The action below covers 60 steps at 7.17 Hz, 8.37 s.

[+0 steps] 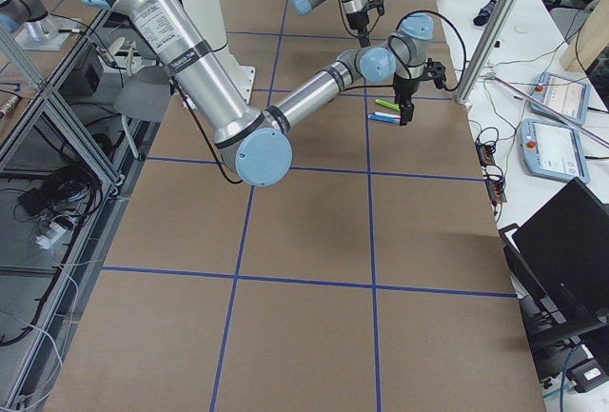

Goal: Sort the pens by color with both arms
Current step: 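Withdraw the left gripper while the right gripper moves over the pen cup, then lower the right gripper onto the yellow highlighter in the cup and close, then lift the yellow highlighter out of the cup with the right gripper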

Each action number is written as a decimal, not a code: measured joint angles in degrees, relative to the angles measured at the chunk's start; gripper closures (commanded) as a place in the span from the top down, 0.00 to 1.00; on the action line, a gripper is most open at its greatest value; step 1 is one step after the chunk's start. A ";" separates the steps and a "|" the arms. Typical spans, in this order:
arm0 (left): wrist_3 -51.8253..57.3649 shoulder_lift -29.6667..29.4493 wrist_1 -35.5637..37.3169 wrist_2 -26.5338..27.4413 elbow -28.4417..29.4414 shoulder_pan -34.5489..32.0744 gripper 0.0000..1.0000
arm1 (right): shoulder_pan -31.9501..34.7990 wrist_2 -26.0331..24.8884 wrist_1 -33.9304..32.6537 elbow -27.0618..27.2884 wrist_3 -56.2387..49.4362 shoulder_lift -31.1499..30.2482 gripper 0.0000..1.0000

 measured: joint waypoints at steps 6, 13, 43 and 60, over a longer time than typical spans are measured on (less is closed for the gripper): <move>20.70 10.88 18.31 -17.84 -17.10 -11.26 0.99 | -10.49 2.97 -14.76 -2.65 16.74 14.83 0.99; 30.92 14.59 30.84 -23.16 -21.83 -14.18 0.99 | -20.43 5.33 -18.69 -14.98 10.72 22.88 0.69; 30.23 14.56 30.57 -23.49 -22.33 -14.10 0.99 | -23.50 4.03 -19.86 -2.97 -4.81 17.59 0.00; 32.59 15.55 30.55 -23.47 -23.58 -16.84 0.99 | -24.70 -35.99 -4.44 -18.33 52.38 28.65 0.00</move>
